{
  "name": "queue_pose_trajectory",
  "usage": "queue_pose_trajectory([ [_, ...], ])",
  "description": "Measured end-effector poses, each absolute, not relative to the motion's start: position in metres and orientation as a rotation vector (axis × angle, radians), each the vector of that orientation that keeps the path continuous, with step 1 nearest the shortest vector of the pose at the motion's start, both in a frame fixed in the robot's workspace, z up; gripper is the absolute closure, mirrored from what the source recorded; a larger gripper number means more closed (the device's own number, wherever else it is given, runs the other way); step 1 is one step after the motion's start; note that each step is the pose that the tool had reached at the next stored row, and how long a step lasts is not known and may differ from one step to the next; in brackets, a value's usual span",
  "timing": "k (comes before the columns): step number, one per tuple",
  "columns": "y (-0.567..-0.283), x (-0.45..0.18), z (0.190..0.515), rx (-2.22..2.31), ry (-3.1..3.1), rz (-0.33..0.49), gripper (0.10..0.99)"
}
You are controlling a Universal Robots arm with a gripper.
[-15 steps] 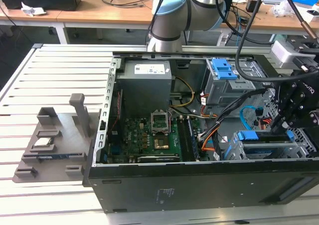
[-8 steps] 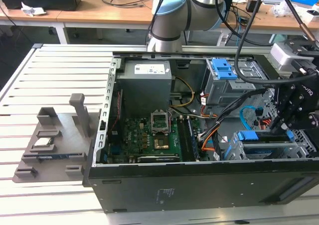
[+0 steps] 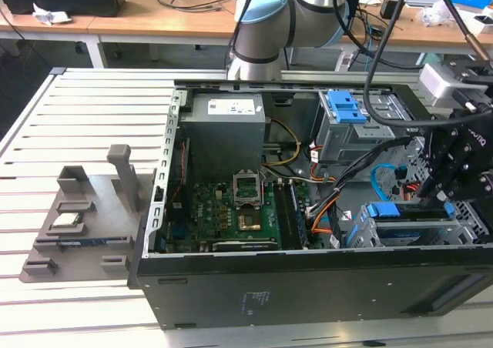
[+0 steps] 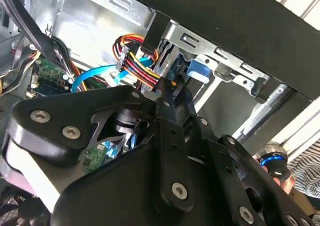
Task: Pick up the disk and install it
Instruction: 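Insert the first disk wire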
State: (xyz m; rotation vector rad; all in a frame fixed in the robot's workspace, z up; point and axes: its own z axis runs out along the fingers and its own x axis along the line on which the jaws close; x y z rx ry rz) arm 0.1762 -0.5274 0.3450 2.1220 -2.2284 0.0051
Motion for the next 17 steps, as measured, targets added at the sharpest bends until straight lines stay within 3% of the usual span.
queue_pose_trajectory([
  [4, -0.523, 0.176, 0.367, 2.121, -2.228, 0.007, 0.859],
  [6, -0.522, 0.176, 0.38, 2.121, -2.227, 0.007, 0.98],
  [17, -0.522, 0.176, 0.39, 2.121, -2.228, 0.007, 0.98],
])
